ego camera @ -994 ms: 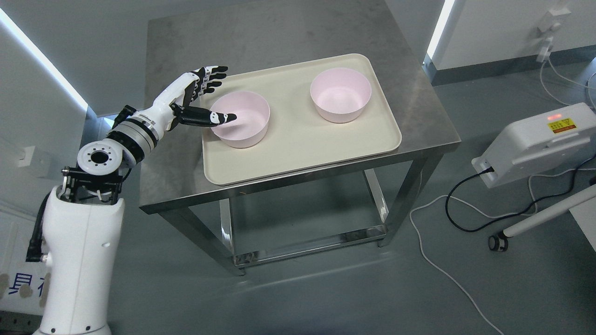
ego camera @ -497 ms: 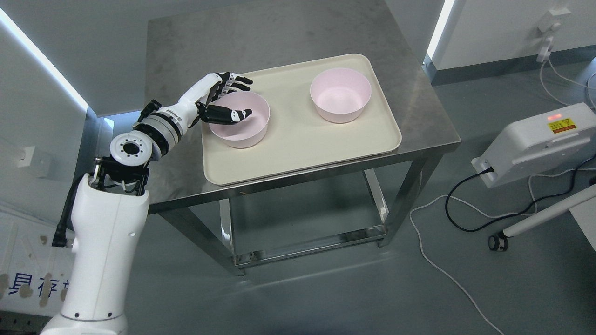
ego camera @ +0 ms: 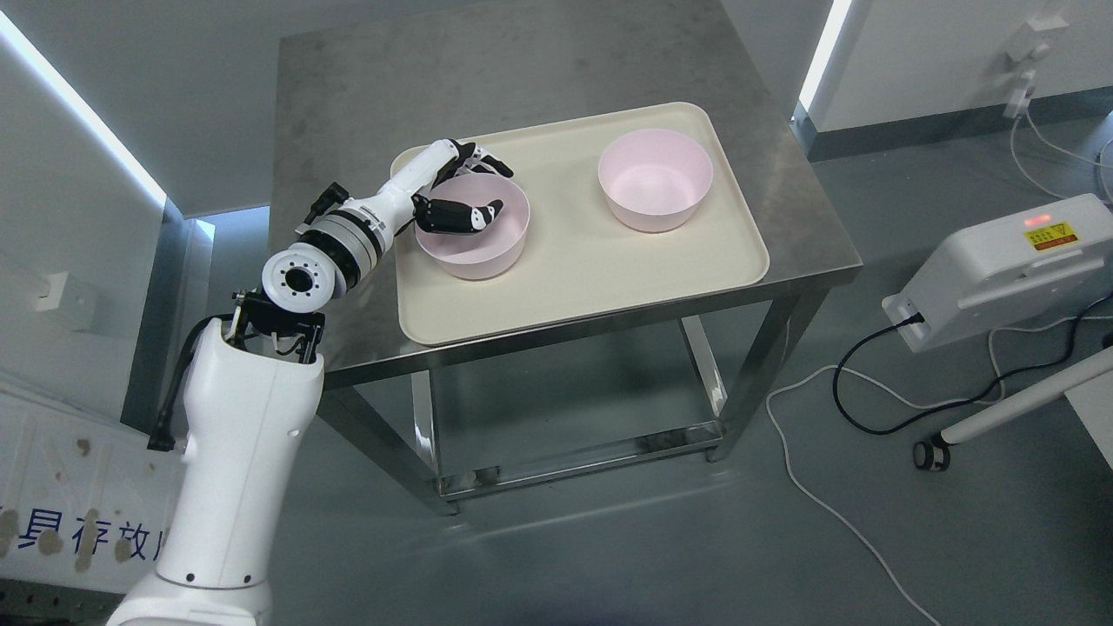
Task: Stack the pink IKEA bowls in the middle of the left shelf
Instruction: 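Grip the rim of the nearer pink bowl with the left hand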
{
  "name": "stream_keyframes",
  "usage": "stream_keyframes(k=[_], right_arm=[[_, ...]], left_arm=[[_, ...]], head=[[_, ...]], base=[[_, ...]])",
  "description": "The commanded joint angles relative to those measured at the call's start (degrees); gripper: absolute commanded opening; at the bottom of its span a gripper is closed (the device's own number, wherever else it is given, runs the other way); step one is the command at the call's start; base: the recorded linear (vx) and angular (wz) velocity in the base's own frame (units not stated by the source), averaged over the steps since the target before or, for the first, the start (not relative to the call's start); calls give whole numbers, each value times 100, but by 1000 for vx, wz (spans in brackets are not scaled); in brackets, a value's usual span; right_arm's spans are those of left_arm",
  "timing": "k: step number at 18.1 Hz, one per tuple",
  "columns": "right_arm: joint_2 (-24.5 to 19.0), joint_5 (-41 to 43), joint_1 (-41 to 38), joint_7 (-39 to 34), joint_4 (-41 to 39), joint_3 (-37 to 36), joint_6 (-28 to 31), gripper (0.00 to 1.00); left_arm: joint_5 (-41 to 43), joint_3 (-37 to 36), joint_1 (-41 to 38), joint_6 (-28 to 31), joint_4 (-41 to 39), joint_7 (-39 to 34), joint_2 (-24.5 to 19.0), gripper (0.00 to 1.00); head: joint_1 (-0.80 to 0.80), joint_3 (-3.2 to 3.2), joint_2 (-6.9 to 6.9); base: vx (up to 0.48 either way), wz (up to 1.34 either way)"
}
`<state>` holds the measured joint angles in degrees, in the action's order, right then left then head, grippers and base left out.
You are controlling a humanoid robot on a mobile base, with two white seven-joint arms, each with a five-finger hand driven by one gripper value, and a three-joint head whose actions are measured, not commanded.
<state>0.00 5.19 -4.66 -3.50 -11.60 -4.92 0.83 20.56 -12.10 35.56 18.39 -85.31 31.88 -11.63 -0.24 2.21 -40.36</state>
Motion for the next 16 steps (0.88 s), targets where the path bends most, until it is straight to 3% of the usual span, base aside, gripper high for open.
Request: stream_keyframes(k=[1,4,10,16], right_arm=[[100,0,0,-2,0,0,4,100],[100,0,0,7,0,0,4,100],[100,0,0,-2,0,0,4,100],[100,0,0,-2,0,0,4,100]], left_arm=[[168,5,-5,-318,278,28,354,12],[159,199,-14,-591,305,107,424,1],[115,401,258,-688,340,300,486,0],[107,656,434,-670,305,573,1057,0]], head=[[0,0,0],[0,0,0],[0,0,0],[0,0,0]], base=[[0,0],[0,0],[0,0],[0,0]])
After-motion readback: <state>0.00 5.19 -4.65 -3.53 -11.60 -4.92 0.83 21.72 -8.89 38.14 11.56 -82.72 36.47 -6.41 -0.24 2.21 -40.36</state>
